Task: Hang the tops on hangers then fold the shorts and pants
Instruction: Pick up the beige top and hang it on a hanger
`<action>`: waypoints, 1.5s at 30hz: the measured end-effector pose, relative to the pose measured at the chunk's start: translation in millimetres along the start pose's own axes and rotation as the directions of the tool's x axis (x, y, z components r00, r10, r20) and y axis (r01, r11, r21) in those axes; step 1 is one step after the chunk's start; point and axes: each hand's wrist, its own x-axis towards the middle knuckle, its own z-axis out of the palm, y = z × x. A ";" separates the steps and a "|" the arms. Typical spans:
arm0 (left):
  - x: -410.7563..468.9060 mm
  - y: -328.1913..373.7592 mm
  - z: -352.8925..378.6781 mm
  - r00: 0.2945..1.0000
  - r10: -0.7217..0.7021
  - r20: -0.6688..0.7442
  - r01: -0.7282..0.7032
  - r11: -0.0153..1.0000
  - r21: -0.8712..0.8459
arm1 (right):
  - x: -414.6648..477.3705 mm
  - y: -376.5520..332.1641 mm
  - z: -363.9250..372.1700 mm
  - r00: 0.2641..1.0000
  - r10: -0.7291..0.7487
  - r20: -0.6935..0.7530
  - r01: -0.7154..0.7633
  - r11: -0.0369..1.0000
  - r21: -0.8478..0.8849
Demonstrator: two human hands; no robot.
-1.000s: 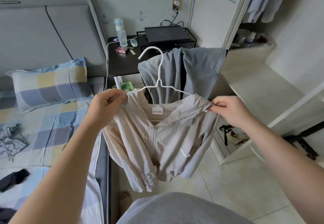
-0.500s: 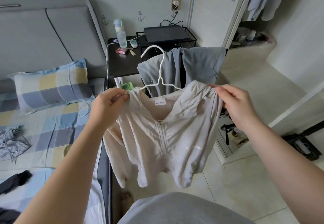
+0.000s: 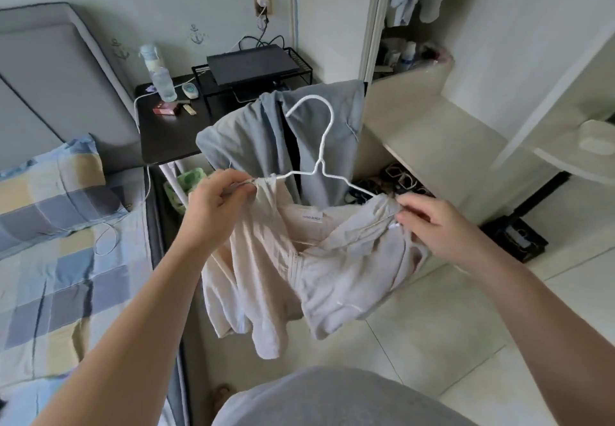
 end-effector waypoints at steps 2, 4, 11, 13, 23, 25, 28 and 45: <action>11.3 2.5 24.4 0.997 0.015 0.071 -0.016 1.000 0.016 | -16.4 8.2 -9.6 0.996 0.085 -0.001 -0.085 0.996 0.025; 23.8 6.0 49.4 0.989 0.026 0.144 -0.034 0.998 0.060 | -31.6 16.3 -16.0 0.983 0.173 -0.062 -0.167 0.981 0.101; 61.7 19.2 125.0 0.935 0.067 0.349 -0.118 0.985 0.128 | -61.5 41.3 -31.7 0.840 0.422 -0.341 -0.314 0.891 0.328; 72.2 20.4 143.7 0.901 0.085 0.424 -0.113 0.993 0.040 | -61.8 44.4 -36.8 0.785 0.490 -0.380 -0.344 0.854 0.392; 168.4 37.9 223.8 0.677 0.164 0.717 -0.104 0.986 -0.128 | 13.0 25.8 -68.6 0.567 0.588 -0.577 -0.110 0.749 0.654; 196.9 45.0 230.2 0.629 0.210 0.748 -0.124 0.978 -0.170 | 42.3 16.7 -78.4 0.542 0.578 -0.610 -0.041 0.743 0.668; 244.8 56.7 236.4 0.575 0.277 0.770 -0.147 0.961 -0.236 | 93.0 3.8 -95.4 0.519 0.557 -0.648 0.091 0.719 0.689; 443.4 140.2 229.6 0.508 0.620 0.598 -0.382 0.785 -0.488 | 344.9 -51.5 -229.9 0.484 0.332 -0.810 0.281 0.817 0.503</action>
